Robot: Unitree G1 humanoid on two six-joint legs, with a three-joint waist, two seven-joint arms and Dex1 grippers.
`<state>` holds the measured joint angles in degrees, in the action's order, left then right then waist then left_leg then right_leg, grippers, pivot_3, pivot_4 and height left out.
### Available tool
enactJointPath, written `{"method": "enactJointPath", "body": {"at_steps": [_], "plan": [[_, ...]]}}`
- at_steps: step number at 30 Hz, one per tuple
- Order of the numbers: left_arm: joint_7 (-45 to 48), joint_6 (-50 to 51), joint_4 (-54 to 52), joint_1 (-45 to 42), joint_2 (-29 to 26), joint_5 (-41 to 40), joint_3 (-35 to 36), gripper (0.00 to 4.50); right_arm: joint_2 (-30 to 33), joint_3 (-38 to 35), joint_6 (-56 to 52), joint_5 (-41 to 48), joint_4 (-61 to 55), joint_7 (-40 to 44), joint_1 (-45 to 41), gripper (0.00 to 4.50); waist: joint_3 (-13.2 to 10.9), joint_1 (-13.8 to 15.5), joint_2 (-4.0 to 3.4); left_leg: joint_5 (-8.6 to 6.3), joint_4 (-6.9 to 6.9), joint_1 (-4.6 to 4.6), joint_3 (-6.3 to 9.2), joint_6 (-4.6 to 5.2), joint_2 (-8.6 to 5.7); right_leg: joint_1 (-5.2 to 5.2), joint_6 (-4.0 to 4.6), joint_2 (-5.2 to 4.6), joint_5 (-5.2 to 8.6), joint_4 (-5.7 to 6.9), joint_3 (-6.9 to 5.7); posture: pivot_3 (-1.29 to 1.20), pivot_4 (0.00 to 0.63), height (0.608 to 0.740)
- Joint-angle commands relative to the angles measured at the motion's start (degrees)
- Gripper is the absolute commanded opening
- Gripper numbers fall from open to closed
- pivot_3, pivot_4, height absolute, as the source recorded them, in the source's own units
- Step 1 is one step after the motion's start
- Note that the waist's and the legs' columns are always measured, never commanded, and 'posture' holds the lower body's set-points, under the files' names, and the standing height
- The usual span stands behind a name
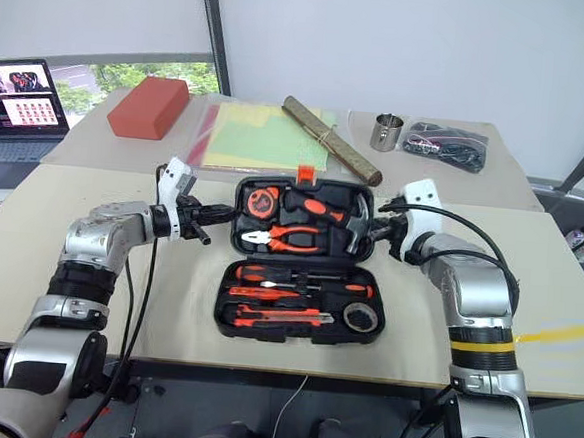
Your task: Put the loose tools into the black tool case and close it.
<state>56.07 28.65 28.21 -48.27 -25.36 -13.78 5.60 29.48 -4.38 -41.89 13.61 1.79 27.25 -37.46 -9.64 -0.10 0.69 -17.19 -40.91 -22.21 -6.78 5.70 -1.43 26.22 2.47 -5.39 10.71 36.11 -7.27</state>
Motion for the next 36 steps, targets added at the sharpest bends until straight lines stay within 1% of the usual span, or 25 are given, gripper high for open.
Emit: {"method": "enactJointPath", "body": {"at_steps": [1,7,10,12,15,16,18,19,20,21,22,23,24,25,26,27,28,29,30,31,32,33,34,35,36], "plan": [[-2.6,-8.1,-6.0,-0.2,1.5,-1.1,1.0,0.06,0.9,-1.7,11.6,-2.8,-7.3,-1.6,1.0,0.0,0.0,-0.2,-0.01,0.03,0.05,0.01,-0.01,0.05,0.0,0.01,0.0,0.01,0.0,-0.02,0.01,0.0,0.15,0.737],[-3.9,-18.6,-10.6,6.7,0.6,3.3,-3.0,0.06,2.2,-0.1,21.8,-6.6,-10.1,-0.6,10.8,0.0,0.0,-0.6,-0.01,0.06,0.3,0.1,-0.02,0.02,0.06,-0.01,0.04,0.18,0.02,0.01,0.03,0.0,0.15,0.737],[-6.6,-25.6,-11.7,10.5,0.7,6.3,-4.3,0.06,4.4,0.8,31.5,-11.3,-9.1,-1.0,16.7,0.0,0.0,-0.6,-0.01,0.06,0.42,0.3,-0.08,0.02,0.05,-0.14,0.04,0.16,0.03,-0.11,0.09,0.0,0.15,0.737],[-8.8,-28.1,-12.5,12.3,0.9,7.4,-4.4,0.06,5.5,0.8,36.9,-13.6,-8.5,-1.6,19.5,0.0,0.0,-0.3,0.0,0.06,0.43,0.46,-0.14,0.01,0.04,-0.27,0.02,0.1,0.04,-0.2,0.15,0.0,0.15,0.737],[-10.0,-30.1,-14.5,15.2,0.5,7.8,-5.0,0.06,6.0,0.3,41.9,-14.8,-9.4,-1.8,22.4,0.0,0.0,-0.2,0.0,0.03,0.44,1.02,-0.14,-0.02,0.08,-0.84,-0.18,0.06,0.18,-0.22,0.2,0.0,0.15,0.737],[-10.5,-29.7,-15.2,16.0,0.5,7.6,-4.9,0.06,6.0,0.0,42.7,-14.6,-10.3,-1.7,23.4,0.0,0.0,-0.2,0.0,-0.16,0.44,1.16,-0.13,-0.37,0.13,-1.0,-0.37,0.07,0.29,-0.25,0.19,0.0,0.15,0.737],[-11.4,-28.1,-17.2,17.5,0.3,6.5,-4.1,0.06,6.0,-0.8,43.3,-13.6,-12.9,-1.0,25.9,0.0,0.0,-0.1,0.0,-0.21,0.44,1.23,-0.12,-0.47,0.16,-1.05,-0.4,0.04,0.3,-0.22,0.23,0.0,0.15,0.737],[-11.4,-26.3,-19.2,18.6,-0.1,5.4,-3.4,0.02,6.3,-1.5,43.4,-13.0,-15.1,-0.4,27.9,0.35,0.0,-0.1,0.0,-0.21,0.44,1.24,-0.12,-0.47,0.17,-1.05,-0.39,0.04,0.3,-0.21,0.24,0.0,0.15,0.737],[-11.0,-24.6,-21.5,19.8,-0.8,4.1,-2.7,0.37,6.8,-2.4,43.1,-12.4,-17.4,0.3,29.9,0.71,0.0,0.0,0.0,-0.21,0.43,1.26,-0.12,-0.47,0.2,-1.05,-0.39,0.03,0.3,-0.19,0.24,0.0,0.15,0.737],[-10.5,-22.0,-24.1,20.9,-2.0,2.5,-1.6,0.72,7.5,-3.8,42.2,-11.1,-20.0,1.3,31.9,0.85,0.0,0.1,0.0,-0.21,0.44,1.25,-0.12,-0.47,0.22,-1.05,-0.38,0.04,0.3,-0.15,0.23,0.0,0.15,0.737],[-9.9,-18.1,-26.9,21.9,-3.5,0.3,-0.2,0.81,8.3,-5.4,41.1,-9.7,-22.5,2.3,33.9,1.17,0.0,0.1,-0.01,-0.21,0.43,1.26,-0.12,-0.47,0.23,-1.03,-0.37,0.04,0.29,-0.13,0.23,0.0,0.15,0.737],[-8.0,-10.9,-30.5,23.3,-6.4,-4.0,1.6,1.21,9.4,-7.7,38.4,-7.0,-25.4,4.0,36.2,1.56,0.0,0.0,-0.01,-0.2,0.44,1.22,-0.11,-0.46,0.26,-0.97,-0.32,0.04,0.31,-0.1,0.23,0.0,0.15,0.737],[-4.8,-3.7,-33.8,25.2,-10.4,-8.7,3.4,1.59,10.5,-10.3,34.8,-2.8,-28.4,6.2,38.8,1.92,0.0,-0.2,0.0,-0.19,0.44,1.23,-0.11,-0.44,0.29,-0.95,-0.25,0.08,0.33,-0.07,0.23,0.0,0.15,0.737],[1.3,4.1,-35.5,28.2,-17.2,-13.6,5.8,1.98,12.5,-13.7,29.3,3.4,-31.7,10.2,43.4,2.27,0.0,-0.5,0.0,-0.17,0.44,1.15,-0.11,-0.39,0.33,-0.88,-0.23,0.11,0.34,-0.07,0.21,0.0,0.15,0.737],[5.4,9.2,-36.5,30.5,-22.1,-17.1,7.4,2.39,13.9,-16.1,25.3,7.9,-34.0,12.9,46.7,2.6,0.0,-0.6,-0.01,0.02,0.44,1.02,-0.1,-0.06,0.38,-0.71,-0.16,0.13,0.38,-0.01,0.2,0.0,0.15,0.737],[8.5,12.6,-36.4,32.2,-26.2,-19.3,8.4,2.69,15.3,-17.8,22.2,11.5,-36.0,15.4,49.9,2.87,0.0,-0.6,-0.01,0.02,0.49,1.1,-0.09,-0.06,0.4,-0.76,-0.15,0.14,0.4,-0.03,0.18,0.0,0.15,0.737],[11.7,13.6,-34.6,33.1,-29.5,-19.9,8.7,3.1,16.7,-19.0,19.7,15.1,-38.0,18.6,53.7,2.98,0.0,-0.5,-0.03,0.01,0.54,1.24,-0.05,-0.07,0.4,-0.92,-0.13,0.15,0.5,-0.05,0.16,0.0,0.15,0.737],[13.2,12.9,-32.8,33.0,-31.3,-19.7,8.3,3.1,17.5,-19.7,18.2,17.7,-39.5,20.7,56.4,2.98,-0.1,-0.3,-0.06,-0.06,0.57,1.19,0.04,-0.18,0.39,-0.91,-0.21,0.15,0.6,-0.11,0.13,0.0,0.15,0.737],[12.9,9.5,-28.0,30.1,-31.7,-16.2,5.7,3.1,18.4,-19.5,17.2,19.3,-40.8,22.9,59.3,2.98,-0.1,0.2,-0.09,-0.28,0.61,1.35,0.1,-0.55,0.38,-1.06,-0.23,0.14,0.64,-0.17,0.13,0.0,0.15,0.737],[11.3,4.7,-22.4,25.6,-30.7,-11.4,2.4,3.1,19.2,-18.2,16.7,19.4,-41.6,24.6,61.3,2.98,-0.1,1.1,-0.28,-0.33,0.61,1.44,0.12,-0.55,0.35,-1.17,-0.26,0.12,0.67,-0.22,0.13,0.0,0.15,0.737],[9.1,0.8,-17.1,20.7,-28.6,-7.3,-0.8,3.14,19.8,-16.6,16.5,18.7,-41.9,25.4,62.2,2.71,-0.1,2.0,-0.43,-0.5,0.62,1.45,0.13,-0.55,0.25,-1.21,-0.32,-0.01,0.68,-0.28,0.13,0.0,0.15,0.737],[7.6,-2.3,-12.5,16.2,-26.4,-4.3,-3.3,3.15,20.2,-15.1,16.2,18.0,-41.9,25.6,62.5,2.41,-0.1,3.0,-0.4,-0.49,0.6,1.47,0.12,-0.55,0.19,-1.19,-0.39,-0.1,0.65,-0.26,0.12,0.0,0.15,0.737],[7.2,-4.4,-9.0,13.2,-24.9,-2.6,-4.6,3.15,20.5,-14.2,16.0,17.6,-41.9,25.5,62.4,2.31,-0.1,3.2,-0.3,-0.45,0.53,1.56,0.1,-0.56,0.21,-1.29,-0.53,-0.1,0.56,-0.28,0.12,0.0,0.15,0.737],[5.9,-7.7,-4.5,8.9,-21.6,-0.4,-6.4,2.88,20.9,-12.5,16.1,16.5,-41.6,25.6,61.8,1.88,0.0,3.5,-0.21,-0.45,0.53,1.51,0.03,-0.52,0.25,-1.25,-0.63,-0.11,0.5,-0.31,0.16,0.0,0.15,0.737],[5.8,-11.5,-0.2,4.9,-18.1,1.4,-8.3,2.64,21.1,-10.6,16.2,15.2,-41.2,25.4,60.7,1.67,0.0,3.7,-0.12,-0.42,0.53,1.38,-0.04,-0.53,0.26,-1.27,-0.85,-0.16,0.36,-0.37,0.25,0.0,0.15,0.737]]}}
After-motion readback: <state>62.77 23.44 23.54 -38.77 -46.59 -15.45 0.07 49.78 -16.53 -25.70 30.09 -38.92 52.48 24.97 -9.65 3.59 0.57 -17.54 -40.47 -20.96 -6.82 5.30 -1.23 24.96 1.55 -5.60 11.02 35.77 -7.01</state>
